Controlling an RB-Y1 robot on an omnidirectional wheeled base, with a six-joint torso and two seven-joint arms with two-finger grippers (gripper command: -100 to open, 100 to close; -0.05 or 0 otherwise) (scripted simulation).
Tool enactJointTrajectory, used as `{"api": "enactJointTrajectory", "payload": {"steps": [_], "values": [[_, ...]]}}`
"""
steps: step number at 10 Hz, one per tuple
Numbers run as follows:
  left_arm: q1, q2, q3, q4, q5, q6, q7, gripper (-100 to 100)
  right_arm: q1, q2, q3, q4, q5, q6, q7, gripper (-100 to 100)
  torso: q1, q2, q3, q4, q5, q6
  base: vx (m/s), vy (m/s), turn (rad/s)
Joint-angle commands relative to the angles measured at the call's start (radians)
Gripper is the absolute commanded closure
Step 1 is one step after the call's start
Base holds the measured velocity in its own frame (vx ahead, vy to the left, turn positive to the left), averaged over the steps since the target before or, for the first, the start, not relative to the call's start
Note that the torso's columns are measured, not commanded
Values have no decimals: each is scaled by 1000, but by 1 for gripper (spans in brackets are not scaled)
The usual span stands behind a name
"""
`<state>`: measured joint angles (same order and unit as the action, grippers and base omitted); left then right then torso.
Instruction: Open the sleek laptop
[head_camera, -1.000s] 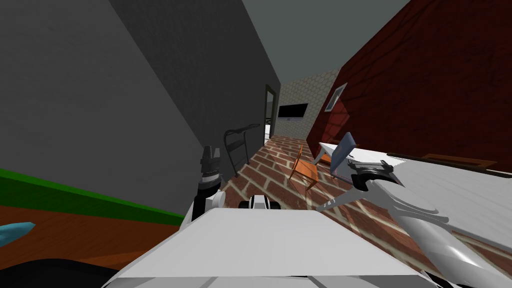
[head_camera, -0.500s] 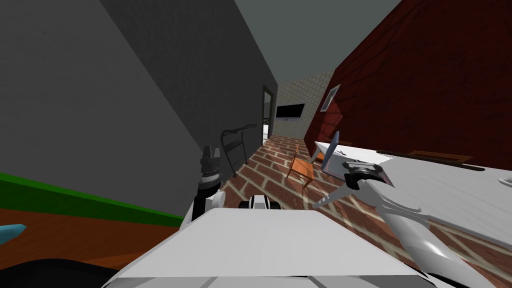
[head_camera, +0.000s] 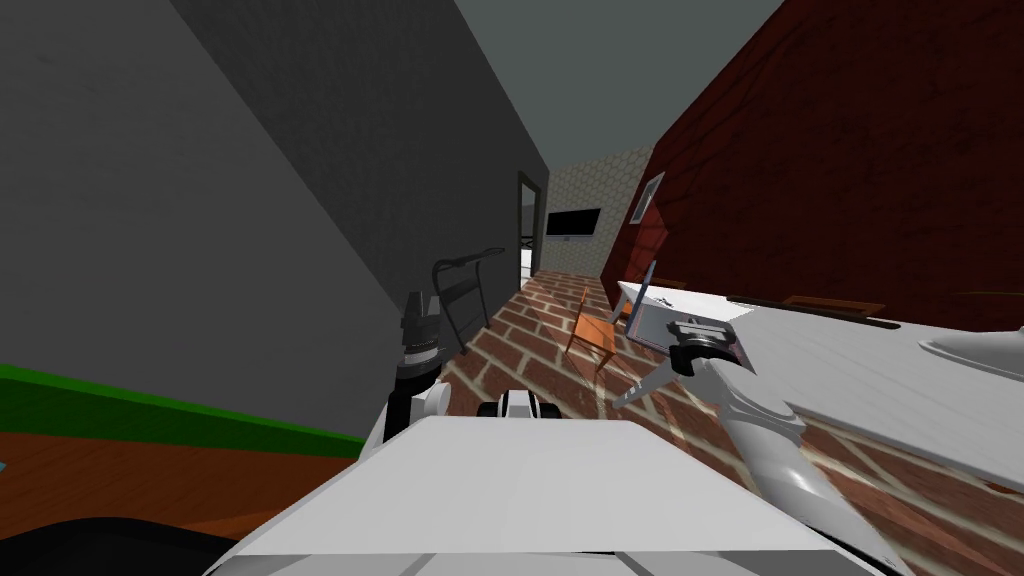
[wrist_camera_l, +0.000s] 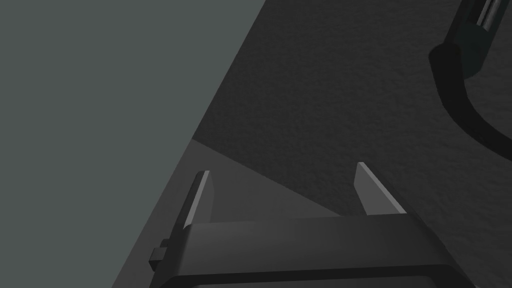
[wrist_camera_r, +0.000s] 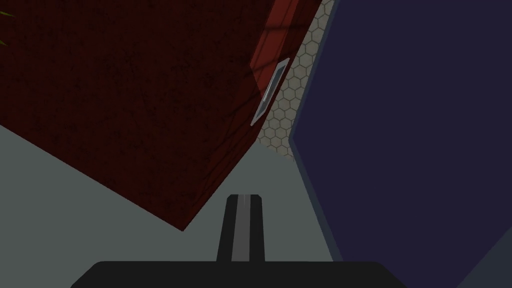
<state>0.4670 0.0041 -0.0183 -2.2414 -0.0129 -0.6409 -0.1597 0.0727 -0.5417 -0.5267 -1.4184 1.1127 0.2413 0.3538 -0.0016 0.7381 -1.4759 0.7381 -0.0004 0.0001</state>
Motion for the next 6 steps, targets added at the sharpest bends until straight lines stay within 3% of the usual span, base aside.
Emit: {"api": "enactJointTrajectory", "payload": {"steps": [1, 2, 3, 4, 6], "values": [[0, 0, 0, 0, 0, 0, 0, 0, -8, 57, -15, -34, 11, -5, -21, 100, 0, 1, 1, 0, 0, 0, -44, -86, -30], [0, 0, 0, 0, 0, 0, 0, 0, -16, 90, -23, -52, 20, -9, -34, 100, 3, 0, 0, 0, 1, 0, -26, -65, -44], [0, 0, 0, 0, 0, 0, 0, 0, -9, 70, -14, -47, 8, -1, -22, 100, 4, -1, -1, 0, 1, 0, -13, -31, -8], [0, 0, 0, 0, 0, 0, 0, 0, -6, 45, -5, -67, 16, -34, -28, -100, 5, -2, -1, 0, 1, 0, -13, -52, 70], [0, 0, 0, 0, 0, 0, 0, 0, -3, 18, 4, -85, 24, -66, -32, -100, -1, 0, 0, 0, 0, 0, -16, -86, 64]]}}
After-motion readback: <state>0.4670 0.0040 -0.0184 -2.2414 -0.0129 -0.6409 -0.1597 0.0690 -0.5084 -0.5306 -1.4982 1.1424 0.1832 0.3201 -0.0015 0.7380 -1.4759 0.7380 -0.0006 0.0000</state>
